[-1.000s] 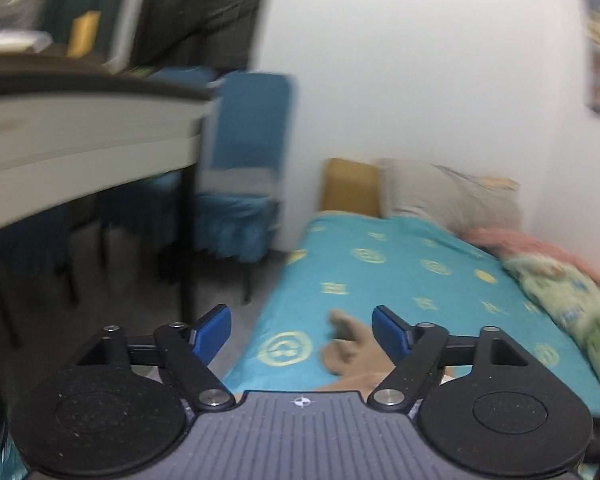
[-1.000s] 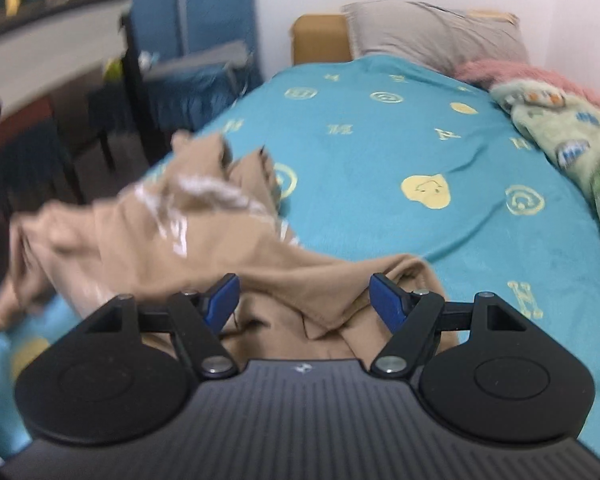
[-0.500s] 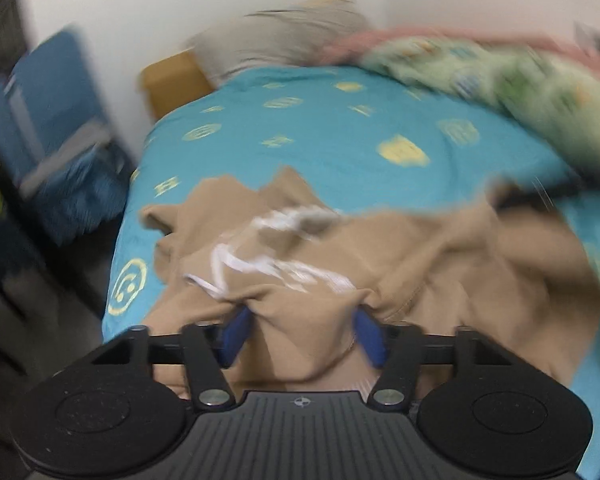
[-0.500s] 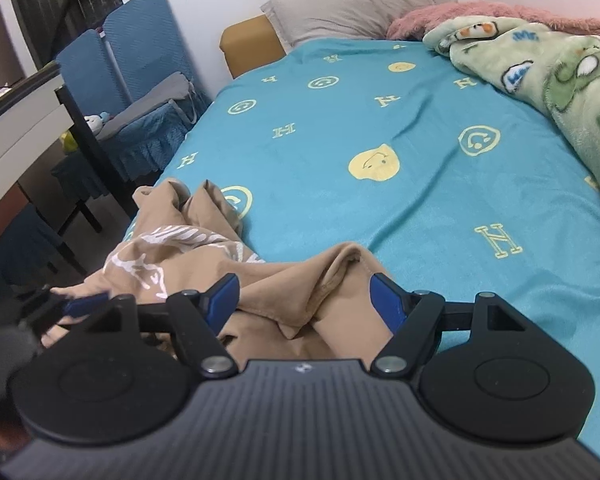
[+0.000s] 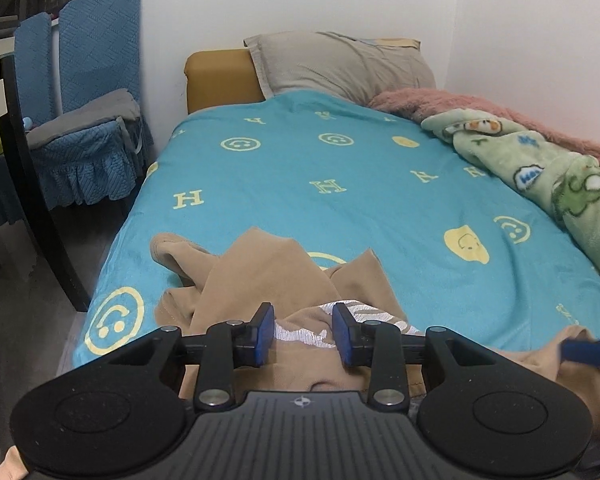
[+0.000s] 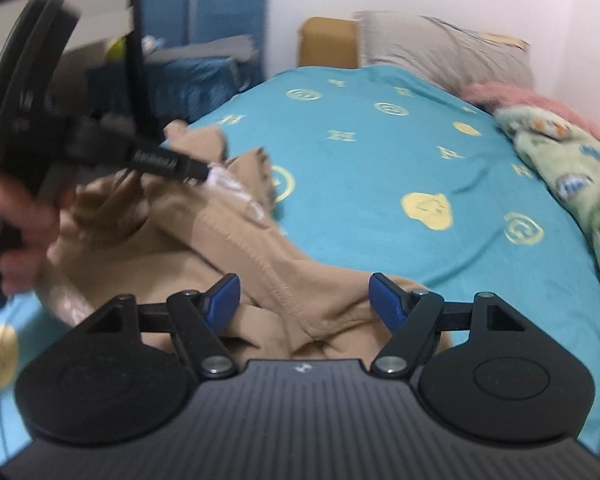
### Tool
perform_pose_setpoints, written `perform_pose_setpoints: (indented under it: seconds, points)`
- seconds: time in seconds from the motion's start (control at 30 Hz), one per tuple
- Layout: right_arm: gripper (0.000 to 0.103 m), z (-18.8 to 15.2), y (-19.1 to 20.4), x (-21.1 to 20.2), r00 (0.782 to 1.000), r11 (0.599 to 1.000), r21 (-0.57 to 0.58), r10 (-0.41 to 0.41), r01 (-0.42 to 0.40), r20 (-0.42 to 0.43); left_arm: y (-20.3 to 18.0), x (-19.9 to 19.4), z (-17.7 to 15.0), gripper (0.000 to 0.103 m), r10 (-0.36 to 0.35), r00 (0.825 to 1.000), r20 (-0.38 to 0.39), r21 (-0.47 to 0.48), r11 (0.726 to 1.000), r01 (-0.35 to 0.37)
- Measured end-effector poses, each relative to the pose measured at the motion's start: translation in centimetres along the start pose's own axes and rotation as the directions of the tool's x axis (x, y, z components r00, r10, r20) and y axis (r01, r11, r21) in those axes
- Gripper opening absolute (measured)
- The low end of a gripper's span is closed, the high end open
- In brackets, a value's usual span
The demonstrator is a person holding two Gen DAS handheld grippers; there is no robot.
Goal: Fold clothes
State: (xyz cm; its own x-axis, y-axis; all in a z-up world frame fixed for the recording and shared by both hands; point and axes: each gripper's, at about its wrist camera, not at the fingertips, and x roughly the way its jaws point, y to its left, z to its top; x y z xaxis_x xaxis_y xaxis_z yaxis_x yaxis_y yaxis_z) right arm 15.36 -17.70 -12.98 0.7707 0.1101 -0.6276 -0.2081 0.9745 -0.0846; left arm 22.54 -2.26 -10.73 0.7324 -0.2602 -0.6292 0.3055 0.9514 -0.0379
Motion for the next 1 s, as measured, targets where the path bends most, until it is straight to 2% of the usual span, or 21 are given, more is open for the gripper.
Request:
perform_pose_setpoints:
  seconds: [0.17,0.23,0.27,0.3,0.33,0.4,0.47,0.53,0.63,0.67,0.7,0.77,0.87,0.9,0.97,1.0]
  points:
    - [0.071,-0.6,1.2,1.7,0.998,0.996,-0.085,0.012,-0.018,-0.065,0.6,-0.5,0.4,0.035,-0.016,1.000,0.026,-0.033,0.999,0.017]
    - [0.049,-0.3,0.3,1.8,0.996,0.998,-0.029,0.048,-0.051,-0.074,0.6,-1.9,0.7,0.035,-0.016,0.999,0.050,-0.032,0.999,0.017]
    - [0.031,-0.2,-0.1,1.6,0.996,0.998,-0.003,0.058,-0.058,-0.074,0.4,-2.9,0.7,0.035,-0.011,0.997,0.072,-0.024,1.000,0.013]
    - [0.021,0.0,-0.5,1.5,0.995,0.998,0.022,0.064,-0.063,-0.072,0.0,-4.0,0.8,0.036,0.003,0.996,0.086,-0.005,1.000,-0.002]
    - [0.019,0.2,-0.8,1.1,0.996,0.998,0.037,0.059,-0.057,-0.059,-0.7,-5.2,0.8,0.037,0.017,0.995,0.093,0.033,0.999,-0.020]
    - [0.013,0.6,-1.4,0.3,0.999,0.997,0.062,0.042,-0.041,-0.028,-2.1,-7.0,0.1,0.044,-0.025,0.994,0.102,0.135,0.991,0.011]
    - [0.013,1.1,-2.4,-0.9,0.999,0.991,0.123,0.048,-0.050,0.019,-3.6,-8.3,-1.0,0.045,-0.054,0.994,0.097,0.237,0.971,0.030]
    - [0.013,1.7,-3.4,-2.4,0.995,0.978,0.194,0.060,-0.074,0.075,-5.9,-8.4,-2.6,0.047,-0.009,0.997,0.079,0.365,0.931,-0.021]
    - [0.013,2.1,-5.0,-4.3,0.984,0.946,0.293,0.102,-0.141,0.144,-9.1,-7.7,-4.9,0.052,0.009,0.996,0.085,0.554,0.831,-0.055]
    - [0.013,2.1,-5.6,-4.6,0.980,0.931,0.326,0.120,-0.166,0.157,-10.1,-7.4,-5.6,0.055,0.014,0.995,0.100,0.609,0.790,-0.072]
    - [0.013,2.1,-6.1,-5.0,0.976,0.914,0.357,0.137,-0.191,0.171,-11.0,-6.9,-6.4,0.059,0.060,0.988,0.143,0.656,0.742,-0.140]
    - [0.013,2.0,-7.1,-5.2,0.971,0.884,0.411,0.161,-0.222,0.178,-12.6,-5.6,-7.9,0.062,0.153,0.960,0.233,0.726,0.629,-0.277]
    - [0.013,1.7,-8.3,-4.8,0.965,0.836,0.485,0.192,-0.256,0.178,-13.3,-3.6,-9.4,0.063,0.238,0.924,0.299,0.782,0.494,-0.380]
    - [0.013,1.6,-8.6,-4.7,0.963,0.823,0.502,0.200,-0.265,0.181,-13.1,-3.5,-9.4,0.063,0.254,0.922,0.293,0.782,0.490,-0.384]
    - [0.013,1.6,-9.0,-4.7,0.966,0.824,0.507,0.188,-0.255,0.180,-12.7,-3.2,-9.3,0.062,0.286,0.917,0.279,0.782,0.486,-0.389]
    - [0.013,1.6,-9.1,-4.6,0.968,0.829,0.502,0.177,-0.245,0.179,-12.3,-3.4,-9.0,0.058,0.292,0.918,0.268,0.775,0.501,-0.385]
